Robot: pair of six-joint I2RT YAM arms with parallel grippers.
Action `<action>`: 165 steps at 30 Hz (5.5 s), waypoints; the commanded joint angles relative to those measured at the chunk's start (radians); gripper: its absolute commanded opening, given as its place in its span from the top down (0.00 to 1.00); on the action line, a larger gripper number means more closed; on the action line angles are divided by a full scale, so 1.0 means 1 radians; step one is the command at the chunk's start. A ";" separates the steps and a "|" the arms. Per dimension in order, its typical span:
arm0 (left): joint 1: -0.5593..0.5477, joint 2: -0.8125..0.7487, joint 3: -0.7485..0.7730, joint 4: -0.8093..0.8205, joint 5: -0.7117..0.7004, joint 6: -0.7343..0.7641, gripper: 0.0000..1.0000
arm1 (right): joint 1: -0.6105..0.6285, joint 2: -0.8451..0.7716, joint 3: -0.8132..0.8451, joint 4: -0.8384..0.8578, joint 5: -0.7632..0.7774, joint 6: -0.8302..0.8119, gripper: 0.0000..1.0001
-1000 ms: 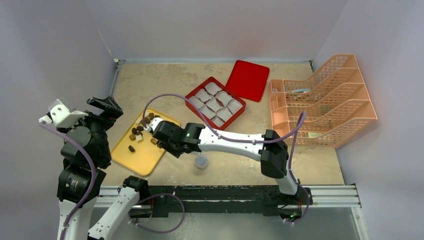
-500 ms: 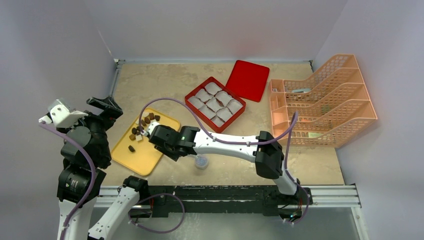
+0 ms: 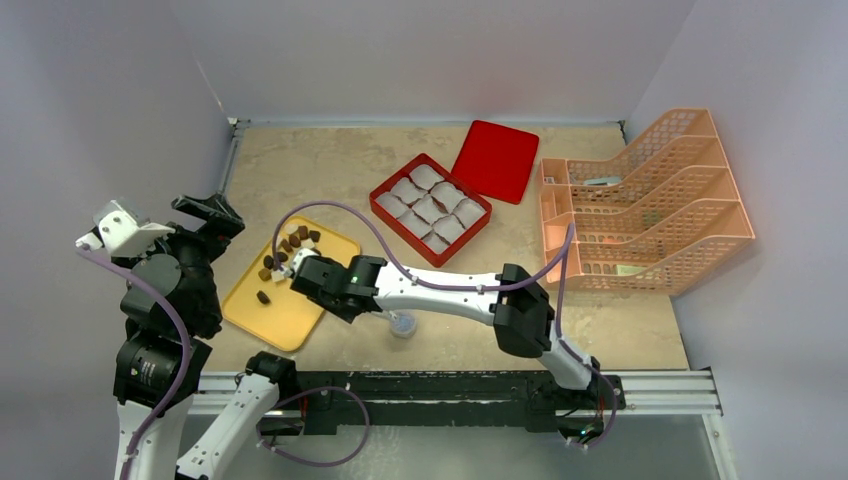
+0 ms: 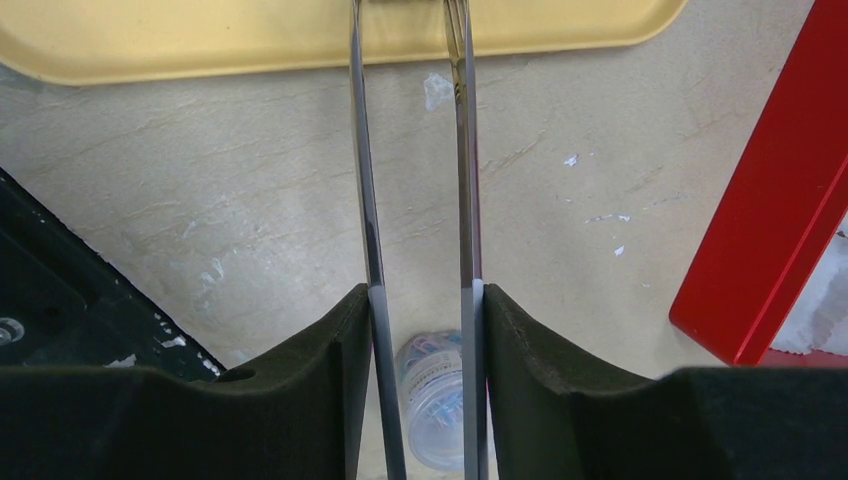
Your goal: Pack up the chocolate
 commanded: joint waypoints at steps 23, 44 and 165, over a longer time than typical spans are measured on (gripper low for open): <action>0.003 -0.007 -0.075 0.051 -0.018 0.033 0.06 | -0.020 -0.189 -0.086 0.060 0.006 0.056 0.71; 0.003 0.033 -0.290 0.159 0.128 0.028 0.07 | -0.368 -0.436 -0.234 0.081 0.112 0.016 0.72; 0.003 -0.050 -0.012 0.028 -0.003 0.023 0.09 | -0.097 -0.115 0.013 0.116 -0.012 -0.030 0.57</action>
